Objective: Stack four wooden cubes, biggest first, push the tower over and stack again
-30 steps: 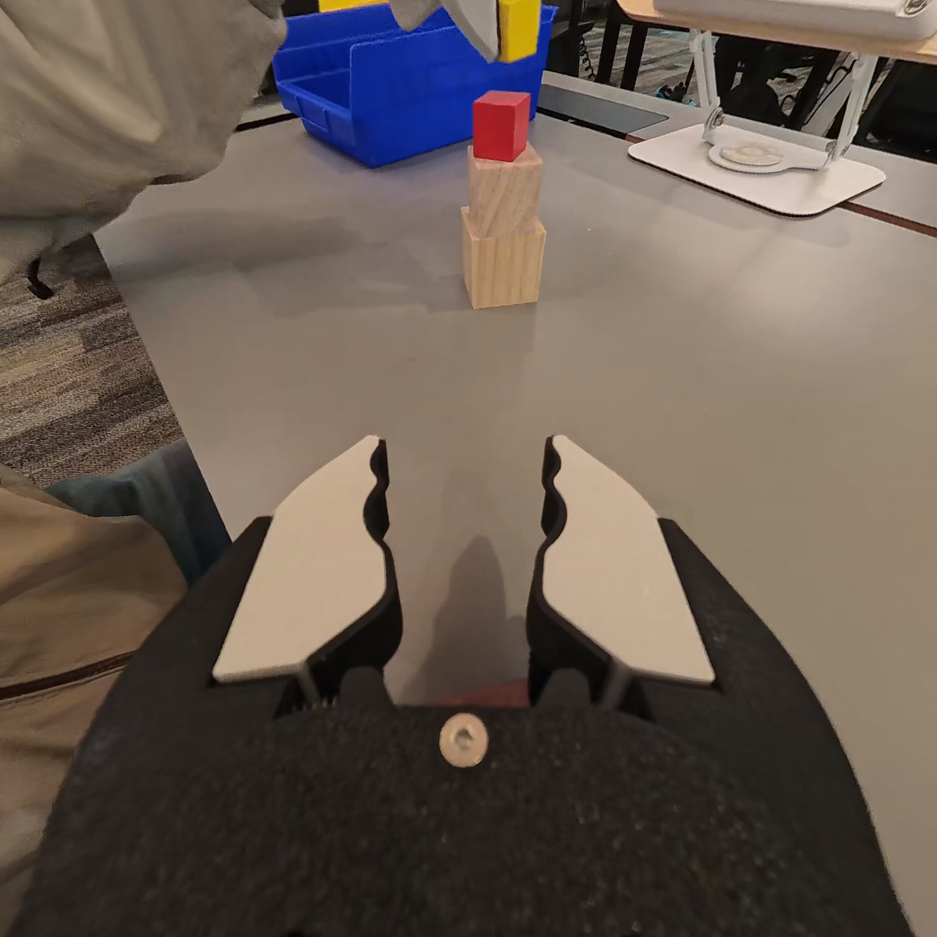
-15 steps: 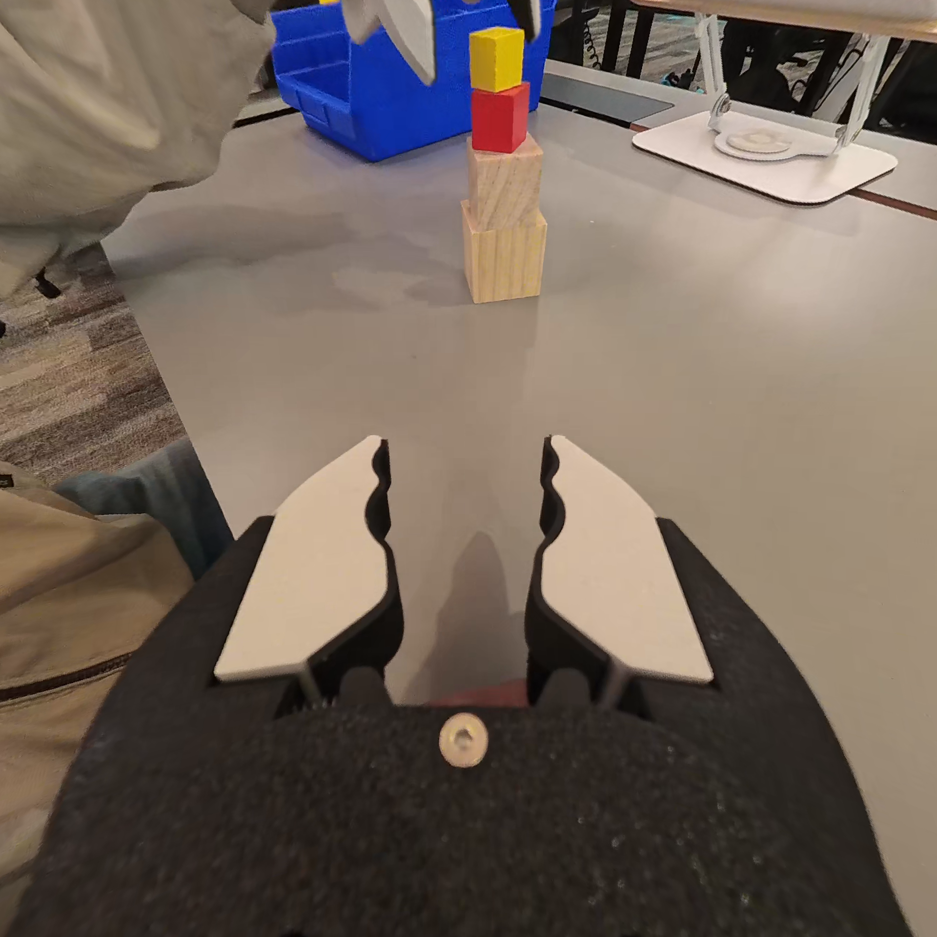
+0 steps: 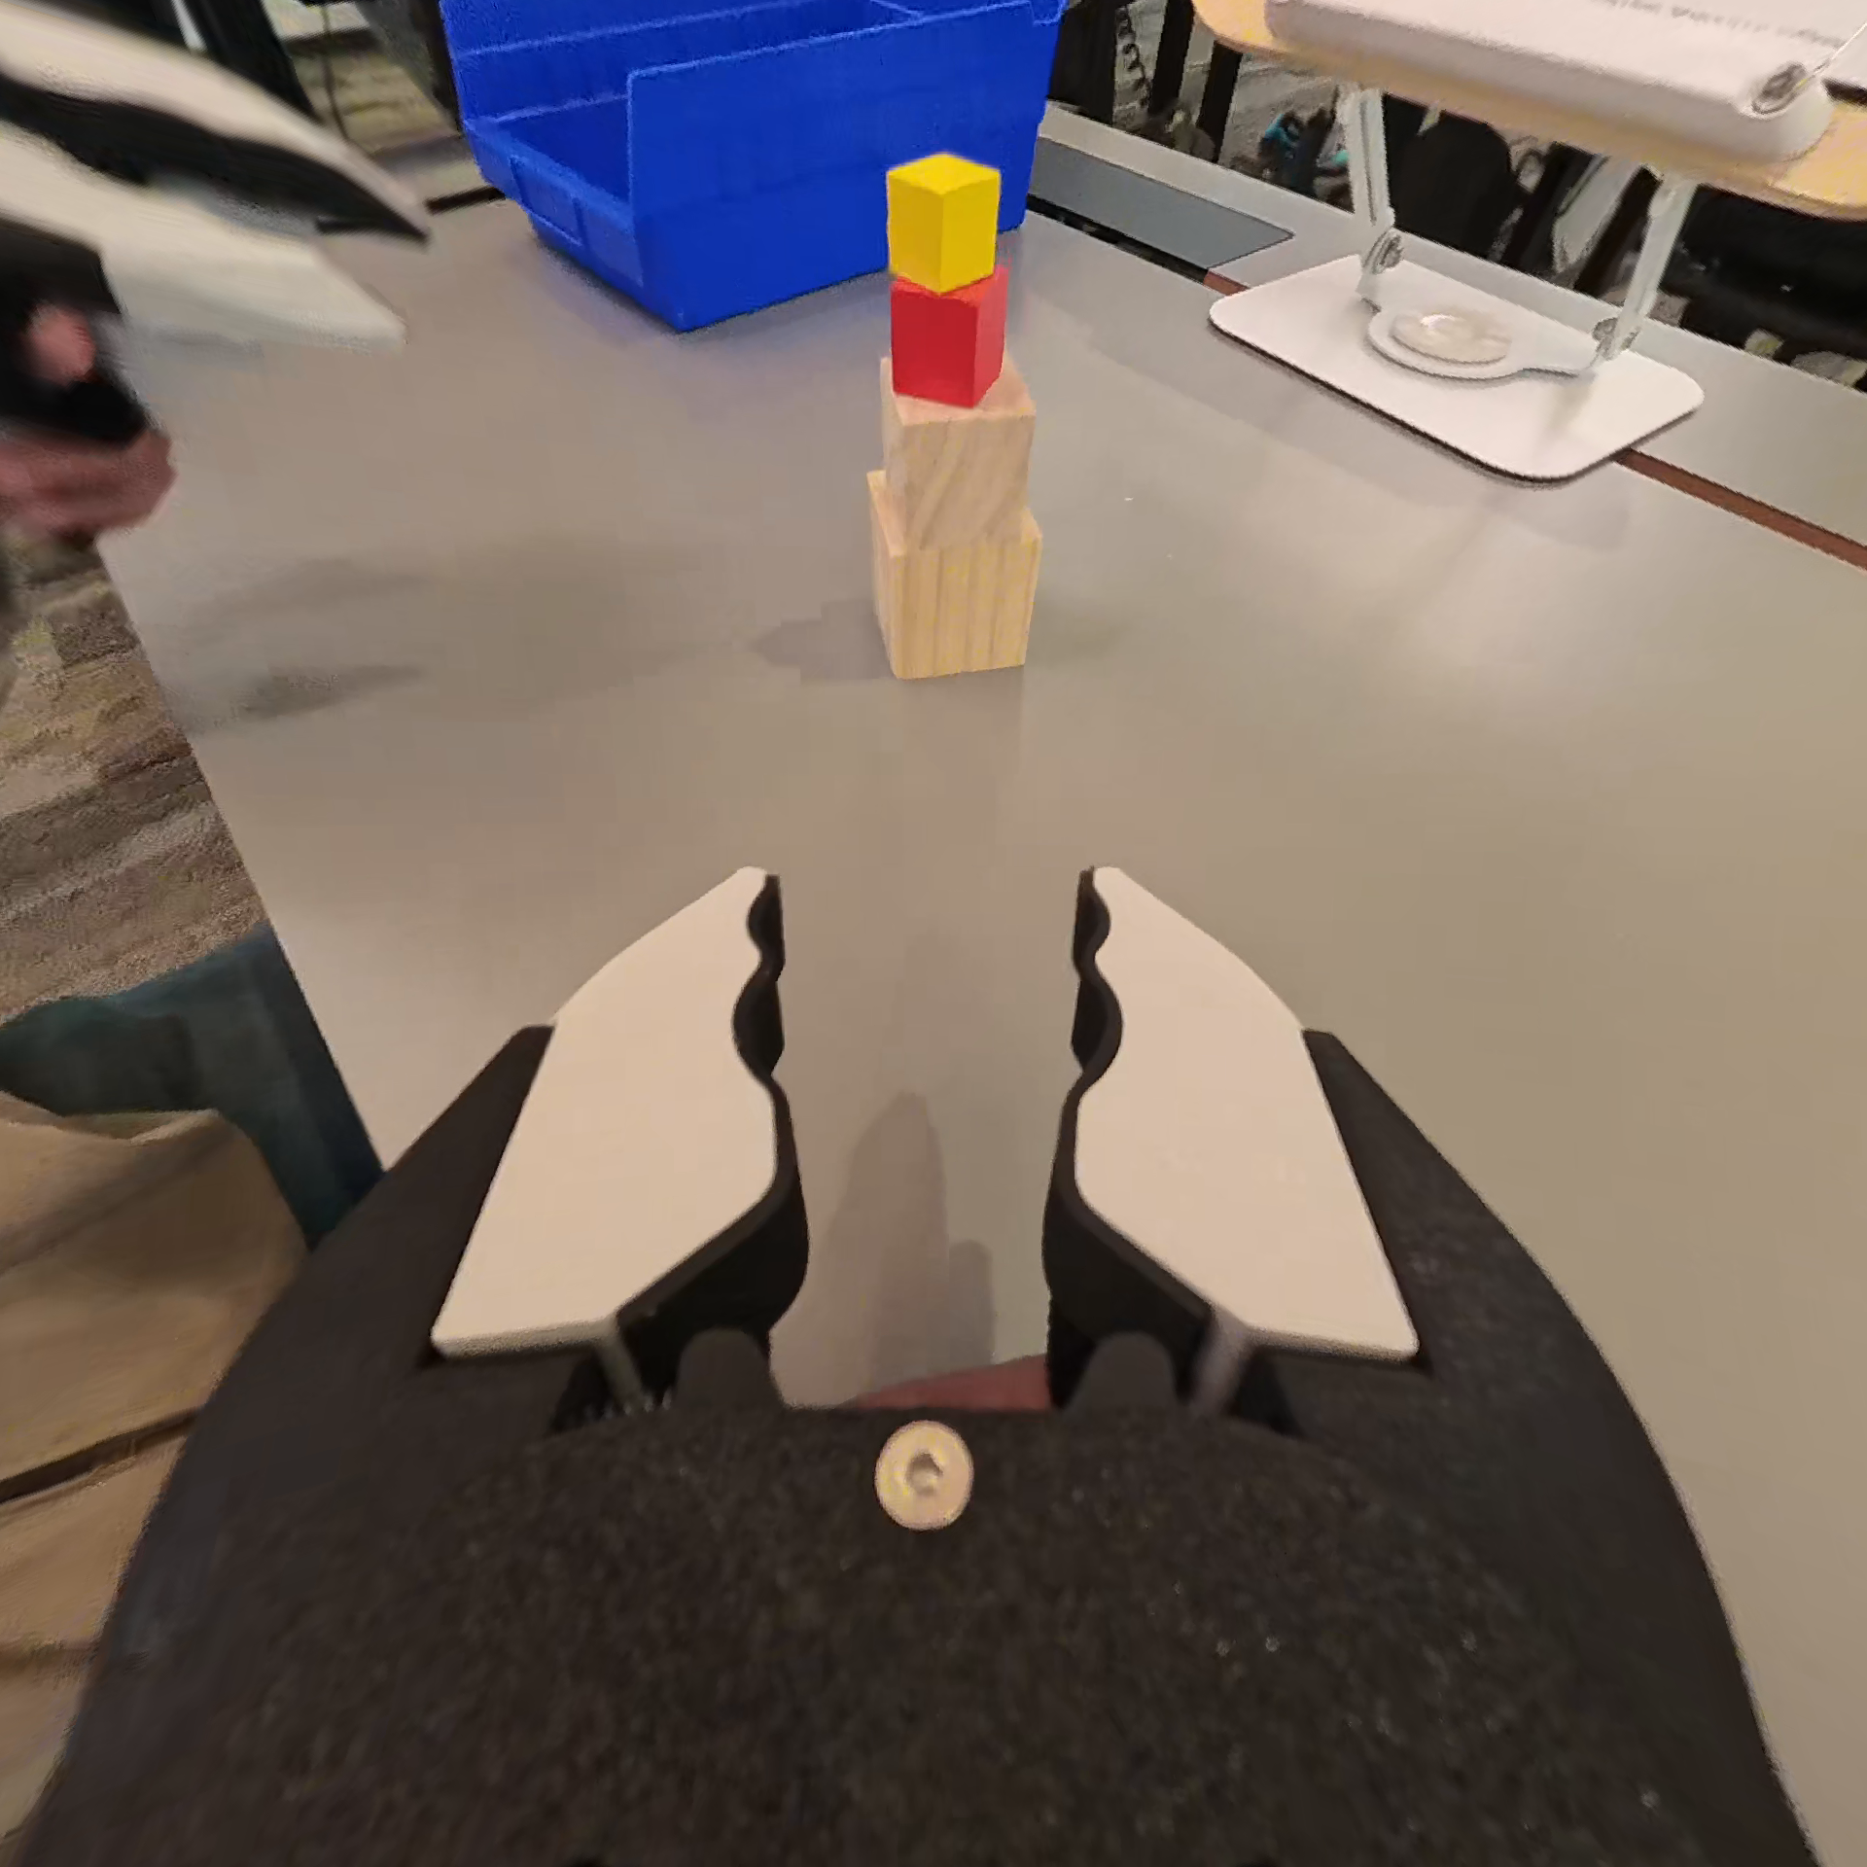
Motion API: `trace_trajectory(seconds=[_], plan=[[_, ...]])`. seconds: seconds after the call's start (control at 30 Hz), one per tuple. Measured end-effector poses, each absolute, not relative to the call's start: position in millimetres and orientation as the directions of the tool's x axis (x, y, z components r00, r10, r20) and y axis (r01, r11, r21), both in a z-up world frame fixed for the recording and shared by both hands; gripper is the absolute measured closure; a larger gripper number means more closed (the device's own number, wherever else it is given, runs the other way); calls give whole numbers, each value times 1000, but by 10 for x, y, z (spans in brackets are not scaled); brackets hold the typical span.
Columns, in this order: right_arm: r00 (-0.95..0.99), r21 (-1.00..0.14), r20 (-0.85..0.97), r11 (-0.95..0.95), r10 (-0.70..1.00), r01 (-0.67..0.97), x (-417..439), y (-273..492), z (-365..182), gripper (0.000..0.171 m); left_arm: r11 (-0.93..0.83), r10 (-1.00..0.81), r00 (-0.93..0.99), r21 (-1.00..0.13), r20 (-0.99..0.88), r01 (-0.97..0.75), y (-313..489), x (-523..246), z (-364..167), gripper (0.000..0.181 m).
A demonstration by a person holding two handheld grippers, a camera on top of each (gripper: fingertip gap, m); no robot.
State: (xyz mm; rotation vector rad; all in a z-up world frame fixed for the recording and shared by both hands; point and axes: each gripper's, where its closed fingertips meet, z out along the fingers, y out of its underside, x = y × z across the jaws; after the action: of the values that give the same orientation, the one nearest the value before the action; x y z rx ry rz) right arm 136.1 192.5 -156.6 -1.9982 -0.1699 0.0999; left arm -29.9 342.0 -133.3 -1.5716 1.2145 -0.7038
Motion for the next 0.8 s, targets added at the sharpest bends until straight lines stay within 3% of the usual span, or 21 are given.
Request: trace_trajectory(seconds=[0.17, 0.8], plan=[[993, -909, -5, -415, 116, 44, 1235, 2101, -1552, 116, -183, -898, 436, -949, 55, -256, 3276, -506, -1575, 140], [991, -906, -10, -420, 135, 48, 1093, 2194, -1665, 120, -176, -922, 384, -932, 44, -317, 3226, -477, -1640, 142]])
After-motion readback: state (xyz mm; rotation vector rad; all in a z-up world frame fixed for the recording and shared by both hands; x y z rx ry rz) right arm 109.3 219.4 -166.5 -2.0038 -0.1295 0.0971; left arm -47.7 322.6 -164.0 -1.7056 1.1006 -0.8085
